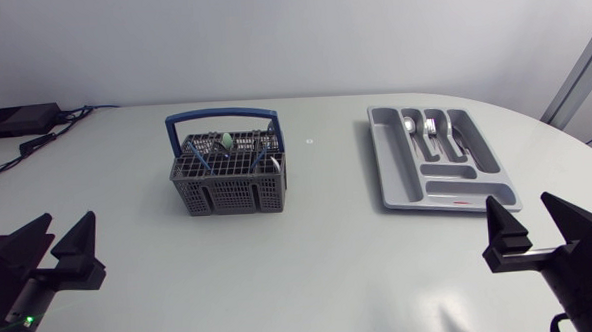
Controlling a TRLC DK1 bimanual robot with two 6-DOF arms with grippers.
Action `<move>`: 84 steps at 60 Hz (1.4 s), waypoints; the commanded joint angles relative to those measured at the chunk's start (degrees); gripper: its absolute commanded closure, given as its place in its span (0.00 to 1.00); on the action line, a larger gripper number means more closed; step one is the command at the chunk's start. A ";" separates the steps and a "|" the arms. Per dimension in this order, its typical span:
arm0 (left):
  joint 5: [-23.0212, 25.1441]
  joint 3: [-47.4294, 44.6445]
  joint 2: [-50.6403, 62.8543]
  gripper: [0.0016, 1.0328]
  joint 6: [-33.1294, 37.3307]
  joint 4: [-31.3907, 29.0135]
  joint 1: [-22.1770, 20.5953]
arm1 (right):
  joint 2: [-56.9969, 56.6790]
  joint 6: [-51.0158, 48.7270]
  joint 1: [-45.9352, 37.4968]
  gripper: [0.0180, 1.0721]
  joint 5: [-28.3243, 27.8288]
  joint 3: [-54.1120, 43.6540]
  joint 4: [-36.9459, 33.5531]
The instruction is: Unload the cutlery basket into the drawer organizer.
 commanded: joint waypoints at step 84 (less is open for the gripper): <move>3.37 31.35 47.27 0.12 -1.69 -4.12 -0.28 | 54.46 4.35 15.58 0.05 7.04 31.96 3.48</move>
